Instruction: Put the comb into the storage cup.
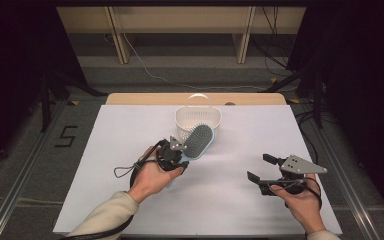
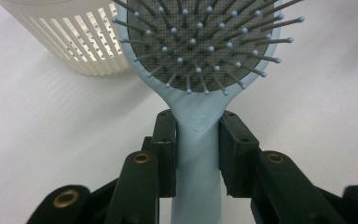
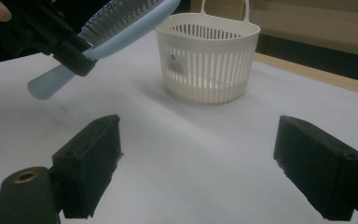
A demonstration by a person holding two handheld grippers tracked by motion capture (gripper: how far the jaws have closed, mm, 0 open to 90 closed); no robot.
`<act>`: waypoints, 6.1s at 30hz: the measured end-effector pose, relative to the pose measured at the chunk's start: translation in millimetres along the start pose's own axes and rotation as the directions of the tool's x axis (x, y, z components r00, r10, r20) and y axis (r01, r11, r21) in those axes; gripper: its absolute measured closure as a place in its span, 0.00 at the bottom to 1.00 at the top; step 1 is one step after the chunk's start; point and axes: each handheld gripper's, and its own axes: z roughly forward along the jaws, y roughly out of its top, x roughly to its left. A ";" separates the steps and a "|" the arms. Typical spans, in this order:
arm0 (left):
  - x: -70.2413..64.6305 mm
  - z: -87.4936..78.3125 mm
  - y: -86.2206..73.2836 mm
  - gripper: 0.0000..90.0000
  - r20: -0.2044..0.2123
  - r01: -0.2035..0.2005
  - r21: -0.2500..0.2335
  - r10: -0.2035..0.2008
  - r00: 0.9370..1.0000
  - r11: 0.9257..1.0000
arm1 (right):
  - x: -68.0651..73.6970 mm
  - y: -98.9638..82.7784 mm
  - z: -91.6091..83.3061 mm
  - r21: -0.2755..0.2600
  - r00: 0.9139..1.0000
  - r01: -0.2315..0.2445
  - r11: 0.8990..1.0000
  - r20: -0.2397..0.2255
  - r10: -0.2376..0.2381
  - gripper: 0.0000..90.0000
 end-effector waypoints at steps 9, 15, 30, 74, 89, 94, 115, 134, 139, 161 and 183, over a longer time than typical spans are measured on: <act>1.6 -1.3 0.6 0.78 -0.009 0.002 -0.019 -0.002 1.000 1.000 | -0.1 0.0 0.1 0.001 1.000 0.001 1.000 0.001 -0.001 0.17; 2.3 -2.3 0.8 0.77 -0.016 -0.004 -0.039 0.003 1.000 0.999 | -0.3 0.0 0.0 0.002 1.000 0.002 1.000 0.002 -0.002 0.17; 4.5 -1.6 -0.5 0.78 -0.018 -0.039 -0.070 0.038 0.999 0.997 | -0.4 -0.4 0.3 0.003 1.000 0.001 1.000 0.001 -0.001 0.17; 8.8 -6.6 0.4 0.78 -0.040 -0.039 -0.196 0.032 0.999 0.980 | -0.5 -0.6 0.1 0.009 1.000 -0.002 1.000 0.005 0.002 0.17; 10.7 -8.9 1.1 0.77 -0.043 -0.028 -0.228 0.018 0.999 0.973 | -0.5 -0.7 0.1 0.012 1.000 -0.002 1.000 0.007 0.002 0.17; 11.3 -9.0 1.1 0.77 -0.039 -0.020 -0.238 0.011 0.999 0.971 | -0.8 -0.7 0.1 0.014 1.000 0.000 1.000 0.007 0.000 0.17; 15.3 -13.1 2.1 0.78 -0.036 0.006 -0.277 -0.017 0.999 0.961 | -0.7 -0.7 0.2 0.012 1.000 0.000 1.000 0.007 0.000 0.17; 18.8 -17.5 4.0 0.78 -0.038 0.018 -0.301 -0.031 0.999 0.954 | -0.8 -1.0 0.5 0.016 1.000 0.003 1.000 0.007 -0.003 0.17; 19.2 -18.0 4.2 0.77 -0.040 0.022 -0.307 -0.036 0.999 0.951 | -0.8 -0.8 0.2 0.014 1.000 0.001 1.000 0.006 -0.001 0.17; 20.9 -22.2 6.6 0.78 -0.045 0.033 -0.340 -0.052 0.998 0.940 | -0.9 -1.0 0.8 0.014 1.000 0.003 1.000 0.006 -0.003 0.17; 26.0 -29.2 11.1 0.77 -0.050 0.040 -0.370 -0.062 0.997 0.928 | -1.0 -1.5 1.9 0.017 1.000 0.002 1.000 0.004 -0.002 0.17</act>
